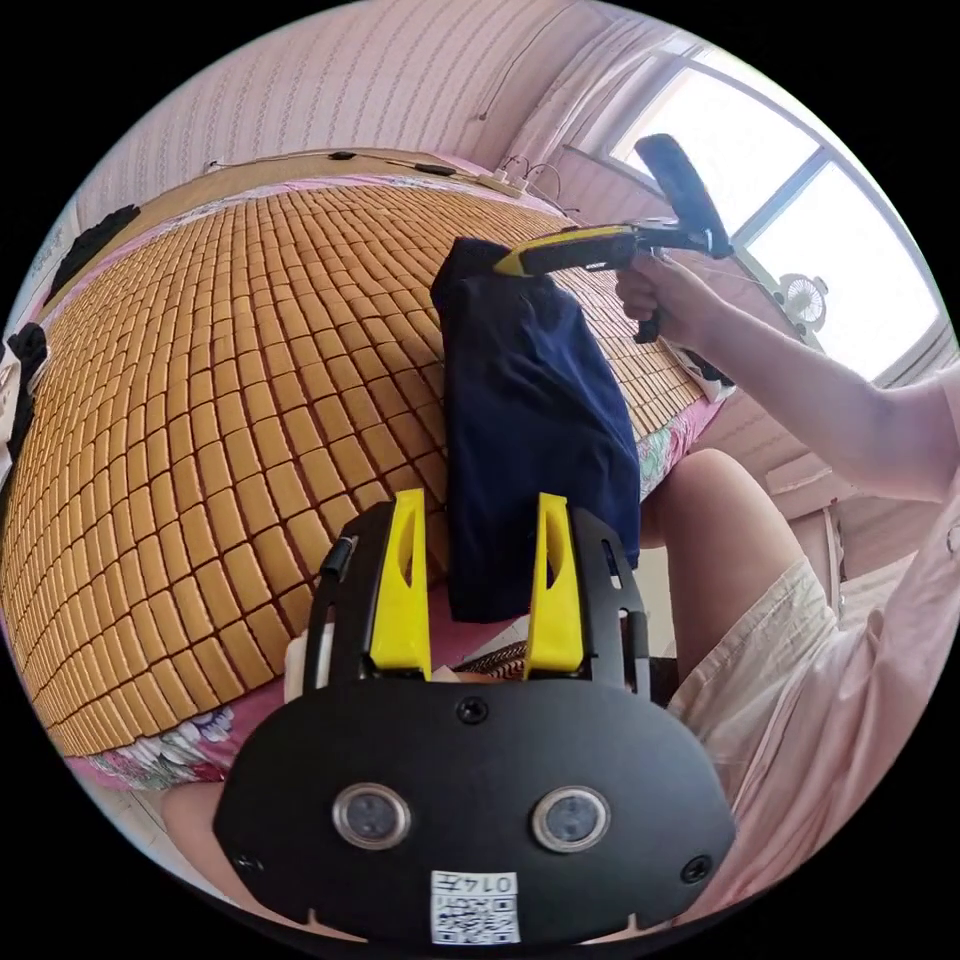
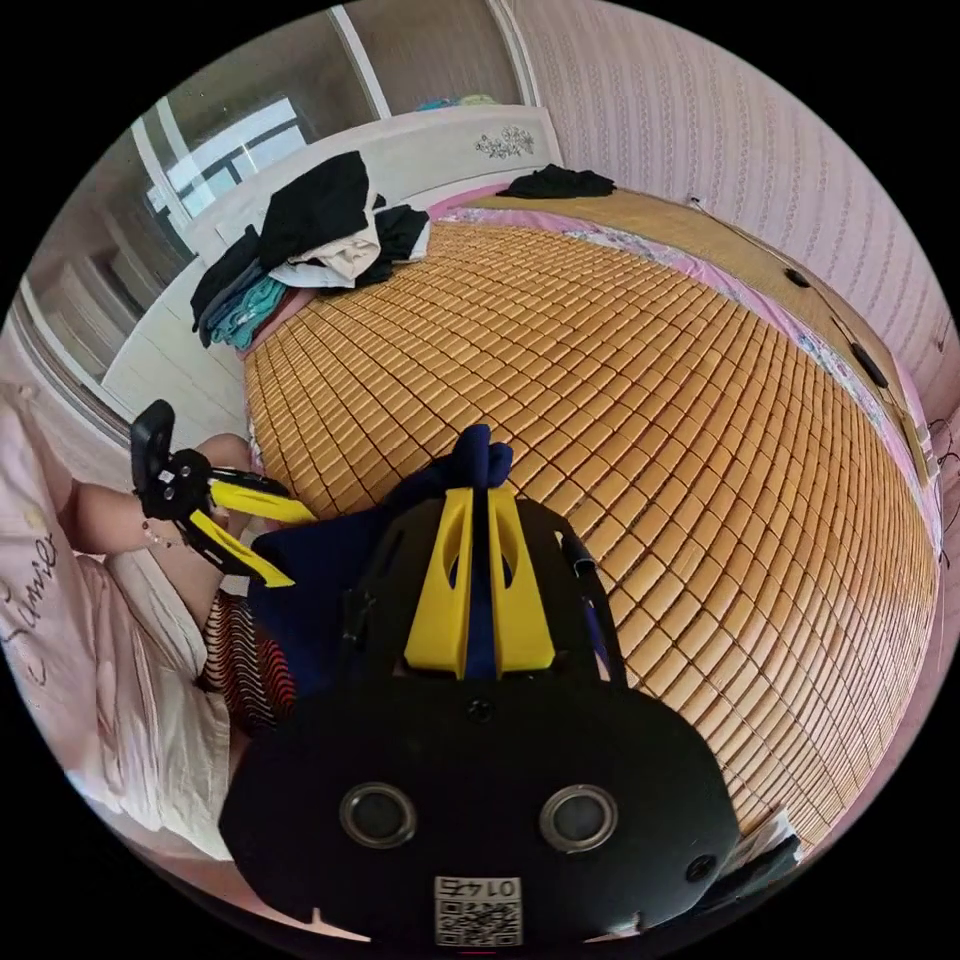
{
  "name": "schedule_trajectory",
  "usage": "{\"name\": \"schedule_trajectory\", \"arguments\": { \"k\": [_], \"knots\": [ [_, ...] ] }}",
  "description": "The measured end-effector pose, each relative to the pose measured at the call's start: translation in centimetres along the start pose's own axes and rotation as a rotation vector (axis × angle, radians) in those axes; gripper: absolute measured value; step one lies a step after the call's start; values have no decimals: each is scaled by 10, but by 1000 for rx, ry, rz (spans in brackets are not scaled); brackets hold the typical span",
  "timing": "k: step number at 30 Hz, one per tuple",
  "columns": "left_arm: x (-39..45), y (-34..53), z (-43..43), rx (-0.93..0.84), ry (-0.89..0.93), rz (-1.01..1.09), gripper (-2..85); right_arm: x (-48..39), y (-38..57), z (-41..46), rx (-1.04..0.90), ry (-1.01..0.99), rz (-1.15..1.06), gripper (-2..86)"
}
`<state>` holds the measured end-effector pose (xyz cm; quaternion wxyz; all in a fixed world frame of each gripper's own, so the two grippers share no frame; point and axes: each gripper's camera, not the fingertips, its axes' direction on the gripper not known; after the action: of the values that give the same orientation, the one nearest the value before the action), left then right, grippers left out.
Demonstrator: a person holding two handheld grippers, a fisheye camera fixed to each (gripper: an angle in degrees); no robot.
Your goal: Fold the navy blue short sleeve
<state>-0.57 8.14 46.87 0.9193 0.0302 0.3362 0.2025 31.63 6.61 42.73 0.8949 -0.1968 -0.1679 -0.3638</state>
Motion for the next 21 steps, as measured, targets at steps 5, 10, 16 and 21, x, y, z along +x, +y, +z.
{"name": "schedule_trajectory", "arguments": {
  "k": [5, 10, 16, 21],
  "knots": [
    [15, -2, 3, -6, -7, 111, 148, -37, 56, -87, 192, -147, -89, 10],
    [34, -1, -3, -30, 95, 235, 111, -66, 105, -132, 215, -155, -87, 11],
    [85, -1, -40, 14, 62, 411, 44, -81, 181, -176, 349, -118, 79, 11],
    [160, -25, -82, 45, 109, 577, 27, -104, 268, -230, 571, -41, 263, 12]
  ]
}}
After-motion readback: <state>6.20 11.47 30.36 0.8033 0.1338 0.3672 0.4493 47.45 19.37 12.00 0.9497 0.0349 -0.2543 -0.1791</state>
